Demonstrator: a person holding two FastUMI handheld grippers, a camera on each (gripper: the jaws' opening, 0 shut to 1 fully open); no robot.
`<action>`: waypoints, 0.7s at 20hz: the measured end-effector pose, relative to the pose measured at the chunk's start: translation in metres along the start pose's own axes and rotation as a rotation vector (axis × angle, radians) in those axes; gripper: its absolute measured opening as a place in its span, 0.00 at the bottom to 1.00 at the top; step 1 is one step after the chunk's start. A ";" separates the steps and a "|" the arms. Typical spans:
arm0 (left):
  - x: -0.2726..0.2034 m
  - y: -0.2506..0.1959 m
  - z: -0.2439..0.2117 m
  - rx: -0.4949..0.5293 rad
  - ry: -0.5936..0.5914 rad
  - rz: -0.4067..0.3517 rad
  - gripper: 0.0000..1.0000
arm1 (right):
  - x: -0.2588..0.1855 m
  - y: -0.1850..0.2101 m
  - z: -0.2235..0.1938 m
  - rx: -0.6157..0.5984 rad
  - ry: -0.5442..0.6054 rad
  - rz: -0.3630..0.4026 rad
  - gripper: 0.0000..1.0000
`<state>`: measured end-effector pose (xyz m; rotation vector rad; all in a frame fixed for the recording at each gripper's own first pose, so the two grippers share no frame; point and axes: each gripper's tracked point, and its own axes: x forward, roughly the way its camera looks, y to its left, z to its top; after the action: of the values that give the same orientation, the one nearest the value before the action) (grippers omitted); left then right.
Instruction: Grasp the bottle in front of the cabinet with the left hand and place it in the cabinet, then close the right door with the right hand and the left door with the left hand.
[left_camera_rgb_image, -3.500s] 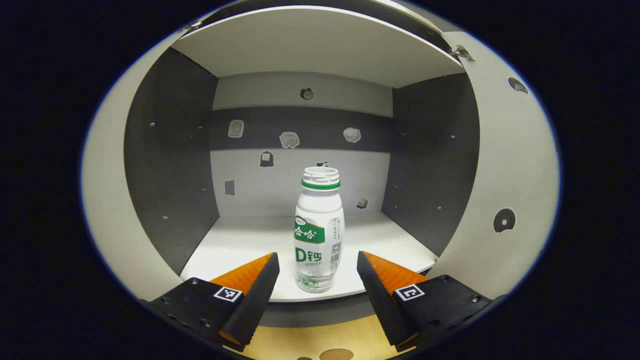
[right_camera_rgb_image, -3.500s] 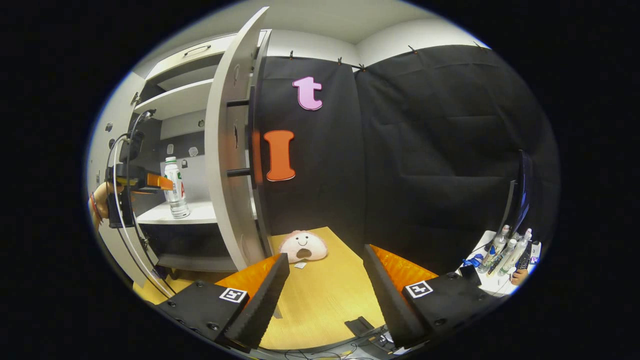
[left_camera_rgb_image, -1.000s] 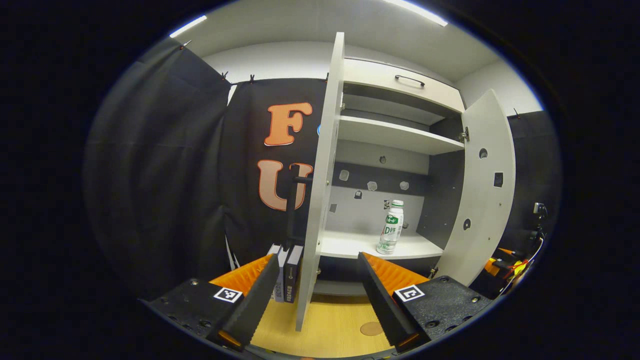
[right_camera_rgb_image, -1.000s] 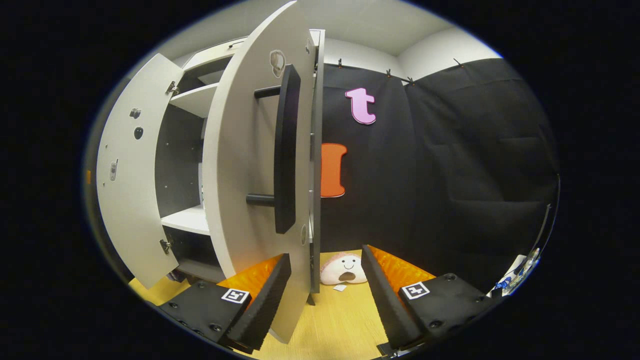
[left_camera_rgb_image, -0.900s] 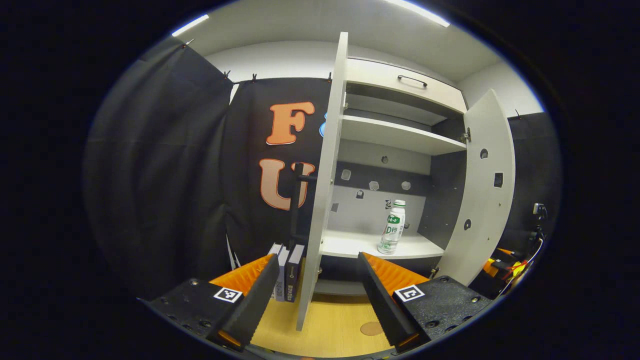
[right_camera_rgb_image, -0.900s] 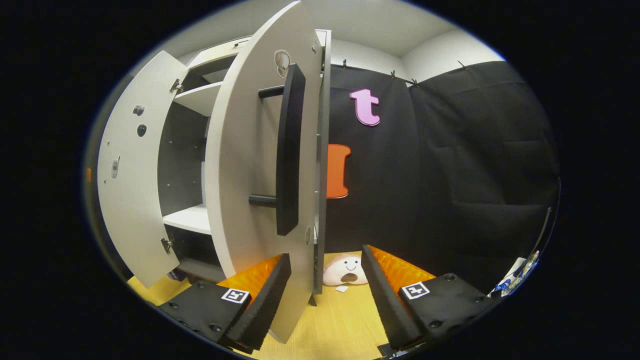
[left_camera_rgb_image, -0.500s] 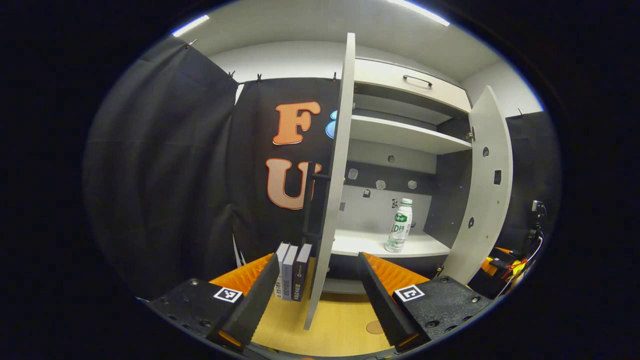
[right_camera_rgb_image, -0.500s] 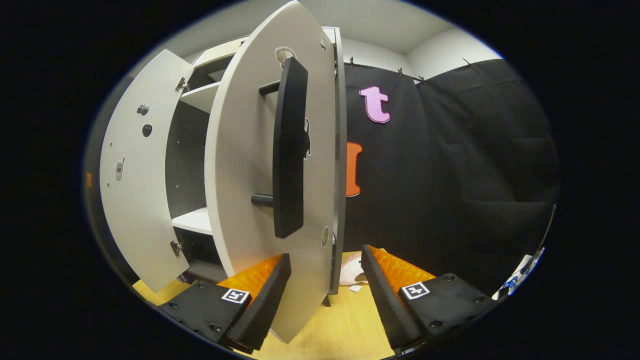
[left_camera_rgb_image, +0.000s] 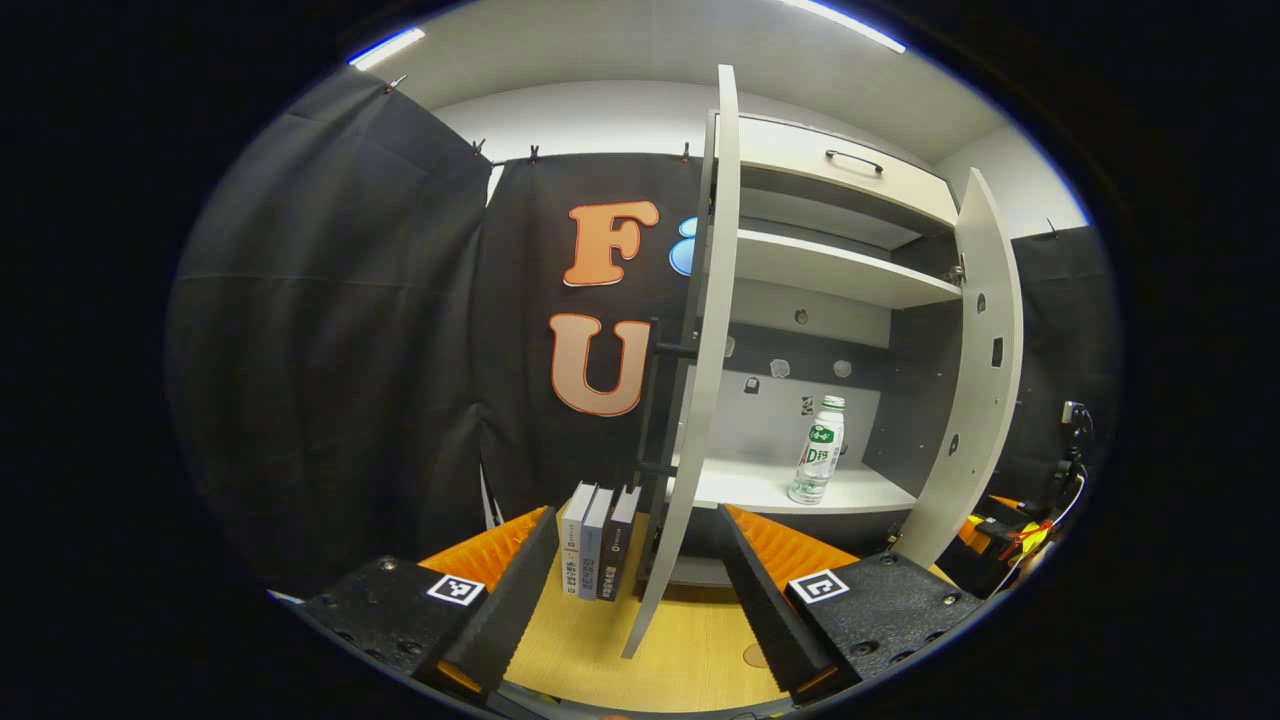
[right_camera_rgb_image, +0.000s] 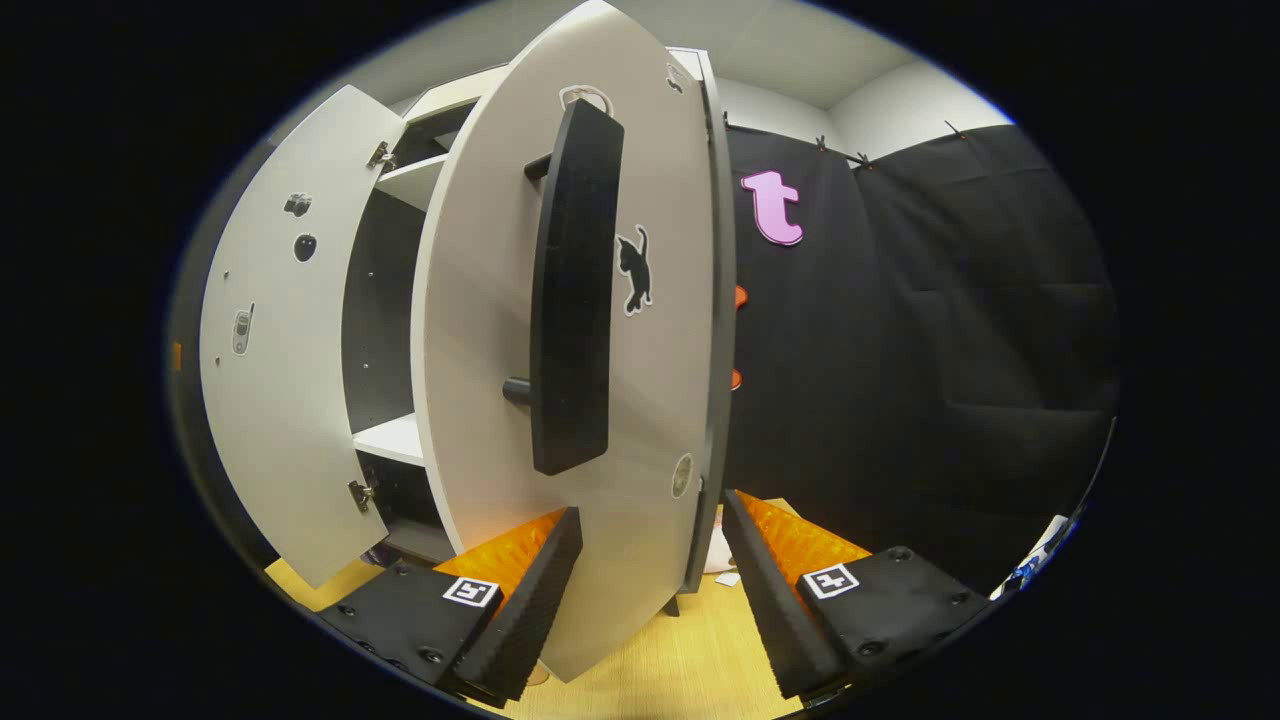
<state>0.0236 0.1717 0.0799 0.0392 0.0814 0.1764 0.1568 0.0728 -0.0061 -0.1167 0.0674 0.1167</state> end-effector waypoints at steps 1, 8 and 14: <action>0.001 0.002 -0.001 0.001 0.001 0.005 0.96 | 0.004 0.007 0.001 0.000 -0.001 0.011 0.94; 0.011 0.027 -0.005 0.008 0.004 0.053 0.95 | 0.023 0.043 0.008 -0.021 -0.013 0.071 0.95; 0.026 0.037 -0.016 0.000 0.010 0.066 0.96 | 0.015 0.035 0.021 0.012 -0.010 0.070 0.96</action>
<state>0.0418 0.2131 0.0640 0.0414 0.0904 0.2425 0.1686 0.1117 0.0094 -0.1018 0.0625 0.1871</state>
